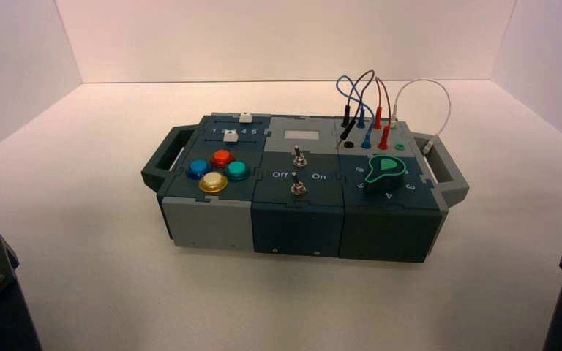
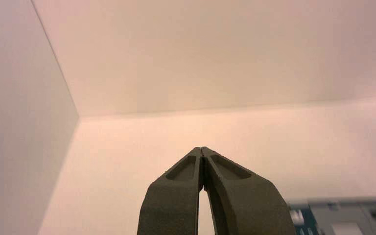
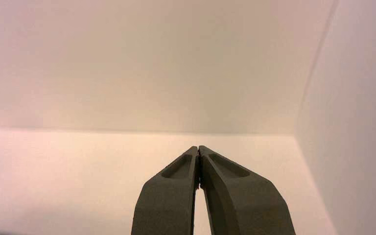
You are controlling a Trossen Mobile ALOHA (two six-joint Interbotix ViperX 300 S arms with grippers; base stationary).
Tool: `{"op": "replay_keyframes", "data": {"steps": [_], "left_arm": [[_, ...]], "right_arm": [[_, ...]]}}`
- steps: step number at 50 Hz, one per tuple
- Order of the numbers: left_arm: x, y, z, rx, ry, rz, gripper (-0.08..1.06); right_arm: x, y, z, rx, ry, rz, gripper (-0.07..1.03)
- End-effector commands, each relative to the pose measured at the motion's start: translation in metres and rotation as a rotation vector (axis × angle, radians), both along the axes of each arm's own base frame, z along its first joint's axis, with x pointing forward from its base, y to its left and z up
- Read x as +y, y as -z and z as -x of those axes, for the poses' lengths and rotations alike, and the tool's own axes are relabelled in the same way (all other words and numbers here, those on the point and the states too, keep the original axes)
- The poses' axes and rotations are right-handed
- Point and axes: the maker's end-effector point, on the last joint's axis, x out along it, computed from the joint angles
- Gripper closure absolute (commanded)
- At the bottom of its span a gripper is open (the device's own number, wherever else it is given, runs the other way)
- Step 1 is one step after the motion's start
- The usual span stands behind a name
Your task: Move the bottom slider to position 5.
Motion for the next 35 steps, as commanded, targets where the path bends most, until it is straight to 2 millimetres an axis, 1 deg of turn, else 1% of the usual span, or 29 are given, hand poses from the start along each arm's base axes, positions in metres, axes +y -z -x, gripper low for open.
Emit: {"op": "replay_keyframes", "data": {"steps": [1,5,6,8,11,13,14,19,28,30,31,35], "left_arm": [[-0.007,-0.001,0.006,0.139,0.03,0.001,1.01],[-0.013,0.009,0.01,0.263,0.051,0.001,1.01],[-0.016,0.015,0.011,0.323,0.062,-0.001,1.01],[-0.021,0.021,0.012,0.391,0.079,-0.002,1.01],[-0.027,0.032,0.012,0.486,0.101,-0.006,1.01],[-0.03,0.035,0.012,0.512,0.111,-0.009,1.01],[-0.035,0.042,0.01,0.556,0.128,-0.02,1.01],[-0.046,0.06,0.008,0.64,0.163,-0.038,1.01],[-0.06,0.091,0.004,0.768,0.201,-0.076,1.01],[-0.062,0.094,0.002,0.78,0.206,-0.08,1.01],[-0.064,0.1,0.001,0.802,0.21,-0.086,1.01],[-0.068,0.109,-0.002,0.83,0.22,-0.099,1.01]], "right_arm": [[0.017,-0.006,-0.005,0.044,-0.057,-0.005,0.99],[0.03,0.001,-0.005,0.096,-0.101,-0.001,0.99],[0.036,0.003,-0.005,0.116,-0.123,0.001,0.99],[0.043,0.008,-0.004,0.147,-0.146,0.001,0.99],[0.052,0.014,-0.004,0.182,-0.176,0.008,0.99],[0.056,0.017,-0.004,0.204,-0.189,0.01,0.99],[0.062,0.021,-0.005,0.228,-0.208,0.015,0.99],[0.076,0.031,-0.005,0.284,-0.251,0.023,0.99],[0.104,0.05,-0.001,0.398,-0.334,0.04,0.99],[0.107,0.052,0.0,0.41,-0.342,0.038,0.99],[0.114,0.055,0.001,0.435,-0.356,0.03,0.99],[0.123,0.063,0.003,0.479,-0.375,0.017,0.99]]}}
